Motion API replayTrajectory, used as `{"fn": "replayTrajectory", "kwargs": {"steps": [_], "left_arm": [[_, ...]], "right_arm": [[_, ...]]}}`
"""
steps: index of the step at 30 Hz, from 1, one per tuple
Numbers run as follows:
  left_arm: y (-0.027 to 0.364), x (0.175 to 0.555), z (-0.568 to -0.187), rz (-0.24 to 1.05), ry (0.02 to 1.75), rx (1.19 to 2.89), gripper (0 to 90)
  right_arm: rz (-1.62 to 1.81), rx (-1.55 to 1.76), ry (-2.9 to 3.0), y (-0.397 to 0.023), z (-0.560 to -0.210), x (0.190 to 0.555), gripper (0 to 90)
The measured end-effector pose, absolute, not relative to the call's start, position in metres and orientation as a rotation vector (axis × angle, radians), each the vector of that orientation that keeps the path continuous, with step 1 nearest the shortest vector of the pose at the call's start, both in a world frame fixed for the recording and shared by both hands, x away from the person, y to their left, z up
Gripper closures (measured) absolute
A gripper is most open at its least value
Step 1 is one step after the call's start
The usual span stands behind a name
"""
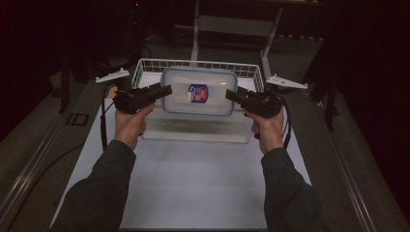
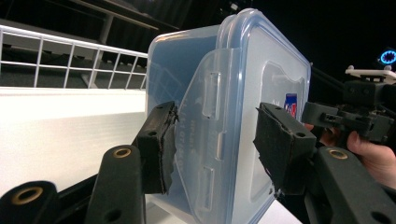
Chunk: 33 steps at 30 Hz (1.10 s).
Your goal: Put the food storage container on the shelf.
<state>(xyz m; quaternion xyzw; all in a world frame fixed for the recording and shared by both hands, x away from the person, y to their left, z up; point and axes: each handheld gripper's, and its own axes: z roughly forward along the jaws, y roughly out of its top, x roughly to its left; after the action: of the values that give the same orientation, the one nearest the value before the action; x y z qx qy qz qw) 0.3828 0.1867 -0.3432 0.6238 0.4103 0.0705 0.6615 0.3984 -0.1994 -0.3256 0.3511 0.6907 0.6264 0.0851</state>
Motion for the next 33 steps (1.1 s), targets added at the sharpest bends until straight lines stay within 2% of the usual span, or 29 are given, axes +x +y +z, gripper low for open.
{"fn": "replayTrajectory", "kwargs": {"steps": [13, 33], "left_arm": [[0.189, 0.396, -0.347, 0.147, 0.966, 1.383, 48.8], [0.185, 0.405, -0.347, 0.2, 1.017, 1.344, 47.8]], "right_arm": [[1.854, 1.095, 2.049, -0.194, -0.329, 0.408, 50.8], [1.822, 1.131, 2.007, -0.189, -0.328, 0.417, 49.2]]}}
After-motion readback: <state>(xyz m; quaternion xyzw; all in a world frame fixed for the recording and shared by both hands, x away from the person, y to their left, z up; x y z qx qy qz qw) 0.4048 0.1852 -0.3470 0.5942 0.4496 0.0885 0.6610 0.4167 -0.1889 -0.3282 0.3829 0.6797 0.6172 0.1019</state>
